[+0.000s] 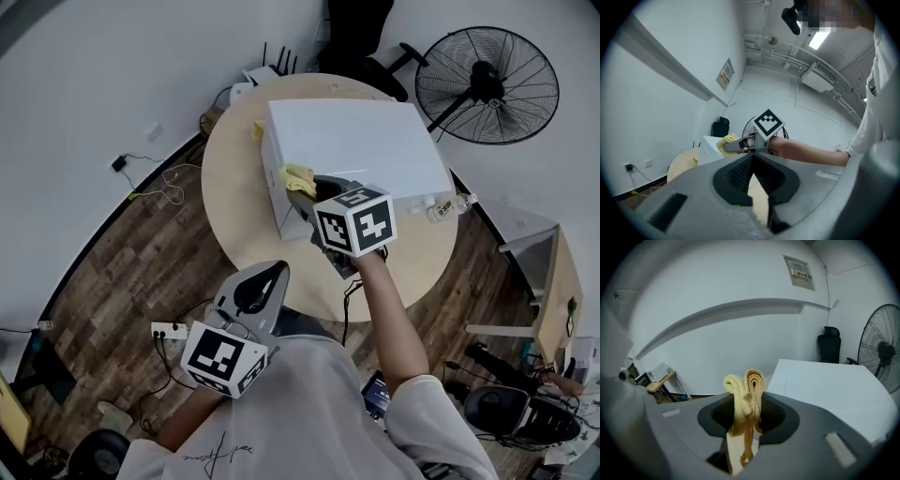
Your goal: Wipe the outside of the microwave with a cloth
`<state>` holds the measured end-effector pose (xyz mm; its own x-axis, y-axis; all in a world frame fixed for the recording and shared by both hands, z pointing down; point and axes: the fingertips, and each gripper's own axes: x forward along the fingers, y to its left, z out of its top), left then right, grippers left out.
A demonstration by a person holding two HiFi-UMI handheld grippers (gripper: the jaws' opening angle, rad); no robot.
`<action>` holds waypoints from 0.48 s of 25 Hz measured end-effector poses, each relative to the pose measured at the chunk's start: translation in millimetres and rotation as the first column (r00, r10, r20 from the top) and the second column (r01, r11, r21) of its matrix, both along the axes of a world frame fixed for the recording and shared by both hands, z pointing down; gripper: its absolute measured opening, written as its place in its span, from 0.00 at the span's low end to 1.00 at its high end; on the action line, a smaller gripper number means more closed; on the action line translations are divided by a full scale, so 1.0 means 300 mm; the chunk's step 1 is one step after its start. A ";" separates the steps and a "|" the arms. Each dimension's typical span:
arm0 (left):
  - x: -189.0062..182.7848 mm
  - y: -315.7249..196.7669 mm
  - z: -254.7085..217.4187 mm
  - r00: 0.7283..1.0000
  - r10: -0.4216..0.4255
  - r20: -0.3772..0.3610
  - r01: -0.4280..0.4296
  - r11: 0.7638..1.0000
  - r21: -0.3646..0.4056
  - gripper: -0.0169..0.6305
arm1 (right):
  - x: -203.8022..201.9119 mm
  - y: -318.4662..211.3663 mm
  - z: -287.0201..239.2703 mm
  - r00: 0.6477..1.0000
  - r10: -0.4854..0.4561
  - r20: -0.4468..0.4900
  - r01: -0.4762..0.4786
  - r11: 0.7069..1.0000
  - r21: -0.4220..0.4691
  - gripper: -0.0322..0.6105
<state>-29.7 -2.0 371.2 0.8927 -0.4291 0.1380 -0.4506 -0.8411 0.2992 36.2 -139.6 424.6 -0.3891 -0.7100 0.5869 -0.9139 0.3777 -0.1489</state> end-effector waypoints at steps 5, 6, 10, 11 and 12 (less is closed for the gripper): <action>-0.029 -0.024 -0.015 0.999 -0.035 -0.024 0.035 0.999 -0.017 0.01 | 0.004 0.029 -0.089 0.994 0.007 0.108 -0.015 0.997 0.078 0.26; -0.032 -0.027 -0.017 0.999 -0.038 -0.026 0.038 0.999 -0.017 0.01 | 0.012 0.039 -0.105 0.991 0.013 0.134 -0.026 0.995 0.093 0.26; -0.029 -0.038 -0.017 0.999 -0.043 -0.017 0.043 0.999 -0.013 0.01 | 0.070 0.079 -0.163 0.971 0.052 0.235 -0.086 0.987 0.138 0.26; -0.027 -0.040 -0.015 0.999 -0.044 -0.016 0.044 0.999 -0.012 0.01 | 0.086 0.091 -0.171 0.969 0.061 0.238 -0.098 0.984 0.148 0.26; -0.025 -0.041 -0.013 0.999 -0.045 -0.014 0.044 0.999 -0.012 0.01 | 0.100 0.104 -0.177 0.969 0.069 0.237 -0.109 0.981 0.158 0.26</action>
